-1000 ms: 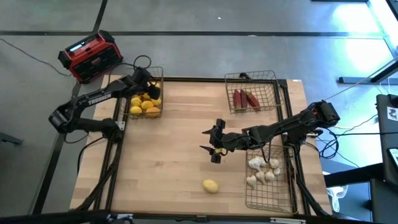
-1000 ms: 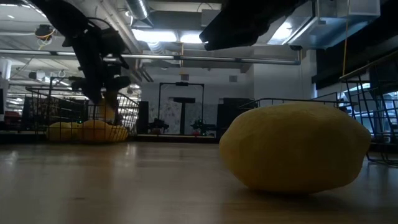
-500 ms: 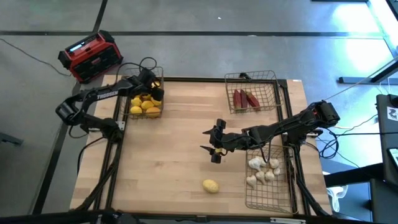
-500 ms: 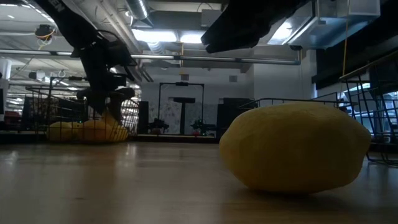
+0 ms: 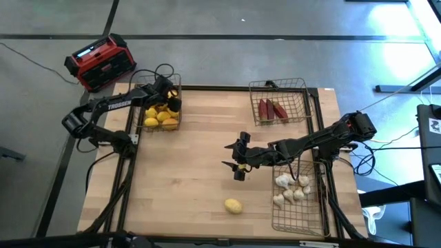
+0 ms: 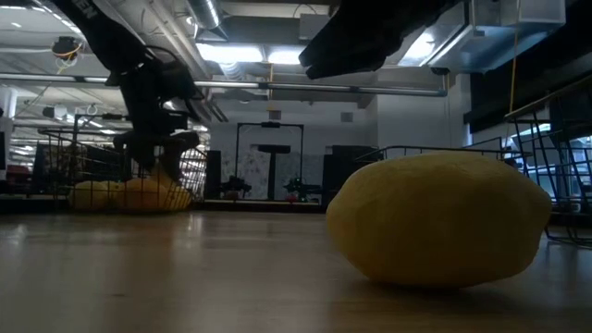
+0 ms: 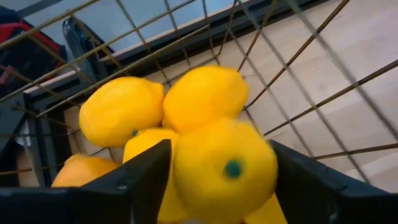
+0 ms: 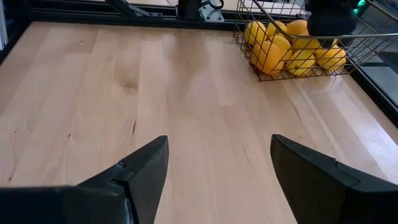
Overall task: Sort produce into baskets
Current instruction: Put the yellow lemon into the top left wire basket
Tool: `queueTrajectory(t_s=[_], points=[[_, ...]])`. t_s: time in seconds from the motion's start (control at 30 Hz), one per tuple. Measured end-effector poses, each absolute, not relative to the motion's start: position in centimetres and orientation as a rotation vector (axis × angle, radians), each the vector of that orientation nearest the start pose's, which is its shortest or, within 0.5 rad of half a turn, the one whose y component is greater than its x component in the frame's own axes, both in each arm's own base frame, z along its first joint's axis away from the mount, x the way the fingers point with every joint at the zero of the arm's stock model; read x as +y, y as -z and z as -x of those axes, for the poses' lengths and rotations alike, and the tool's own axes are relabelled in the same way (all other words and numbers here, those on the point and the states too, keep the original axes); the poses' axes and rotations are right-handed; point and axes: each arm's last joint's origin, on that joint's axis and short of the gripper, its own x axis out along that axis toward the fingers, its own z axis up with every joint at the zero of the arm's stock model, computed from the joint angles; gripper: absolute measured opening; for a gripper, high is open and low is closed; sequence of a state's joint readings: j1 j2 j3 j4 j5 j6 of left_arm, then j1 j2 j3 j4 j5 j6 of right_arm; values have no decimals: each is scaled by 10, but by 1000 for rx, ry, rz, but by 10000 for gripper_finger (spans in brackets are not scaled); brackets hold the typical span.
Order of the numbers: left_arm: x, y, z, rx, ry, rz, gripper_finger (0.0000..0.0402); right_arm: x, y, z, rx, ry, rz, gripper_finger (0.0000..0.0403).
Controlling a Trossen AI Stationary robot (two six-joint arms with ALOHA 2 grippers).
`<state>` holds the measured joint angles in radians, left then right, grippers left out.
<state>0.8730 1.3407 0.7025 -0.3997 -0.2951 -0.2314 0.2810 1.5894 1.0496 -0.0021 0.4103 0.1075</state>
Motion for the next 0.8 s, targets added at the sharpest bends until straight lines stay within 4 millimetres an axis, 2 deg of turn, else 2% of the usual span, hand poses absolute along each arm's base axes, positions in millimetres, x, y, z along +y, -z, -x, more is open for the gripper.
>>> queueTrajectory(t_s=[0.17,0.37,0.47,0.63,0.8], points=[[189,-180,-148,947,-1186,492,288,85,-244,-336,502,153,78,278],[185,-186,-147,950,-1152,436,294,85,-244,-336,502,153,78,278],[180,-199,-145,901,-1150,423,295,85,-244,-336,502,153,79,278],[167,-234,-141,780,-1135,407,295,85,-244,-336,502,153,79,278],[141,-262,-143,622,-960,395,295,85,-244,-336,503,152,85,278]])
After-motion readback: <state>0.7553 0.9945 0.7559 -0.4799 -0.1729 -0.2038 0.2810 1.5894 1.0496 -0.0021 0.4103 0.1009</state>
